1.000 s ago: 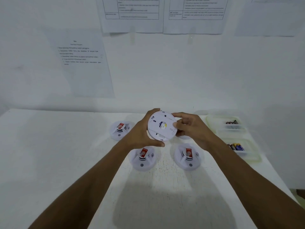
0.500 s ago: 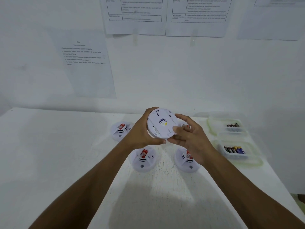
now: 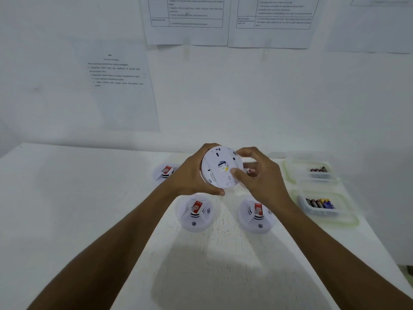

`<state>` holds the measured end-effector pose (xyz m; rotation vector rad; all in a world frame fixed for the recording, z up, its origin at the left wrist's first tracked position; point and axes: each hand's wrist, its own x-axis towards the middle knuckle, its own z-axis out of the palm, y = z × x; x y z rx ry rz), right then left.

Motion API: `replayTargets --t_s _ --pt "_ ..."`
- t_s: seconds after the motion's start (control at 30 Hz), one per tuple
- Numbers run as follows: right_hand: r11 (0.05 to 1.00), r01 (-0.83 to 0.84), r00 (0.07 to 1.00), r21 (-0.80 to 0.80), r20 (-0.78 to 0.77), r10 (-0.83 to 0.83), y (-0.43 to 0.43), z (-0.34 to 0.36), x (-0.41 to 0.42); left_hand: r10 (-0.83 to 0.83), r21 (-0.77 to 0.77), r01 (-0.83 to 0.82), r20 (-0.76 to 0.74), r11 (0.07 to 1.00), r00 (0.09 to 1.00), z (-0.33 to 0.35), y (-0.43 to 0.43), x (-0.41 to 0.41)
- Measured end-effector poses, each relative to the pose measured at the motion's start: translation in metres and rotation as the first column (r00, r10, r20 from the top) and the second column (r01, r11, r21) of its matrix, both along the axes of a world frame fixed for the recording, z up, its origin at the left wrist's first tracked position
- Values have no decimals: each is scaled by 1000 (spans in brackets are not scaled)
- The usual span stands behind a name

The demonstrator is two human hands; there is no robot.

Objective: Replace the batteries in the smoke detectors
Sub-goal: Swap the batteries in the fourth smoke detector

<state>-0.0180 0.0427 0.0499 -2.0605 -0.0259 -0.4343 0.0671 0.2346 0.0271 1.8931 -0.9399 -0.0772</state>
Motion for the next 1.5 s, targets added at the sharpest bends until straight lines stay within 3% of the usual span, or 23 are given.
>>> replayTargets --t_s 0.1,0.4,0.6,0.9,1.5 --pt "968 21 999 -251 32 -14 -3 2 11 11 30 -11 2 999 1000 1 -1 1" --pt "960 -12 1000 -280 7 15 14 15 21 39 54 -40 10 998 999 10 -6 4" --pt "949 -62 998 -308 -12 61 13 18 17 -1 38 3 -69 999 998 7 -7 0" --pt "797 22 996 -604 84 37 13 14 18 20 57 -12 -131 998 991 -3 -7 0" --pt "830 -79 990 -552 56 131 21 5 15 42 45 -36 -142 998 989 -8 -1 -8"
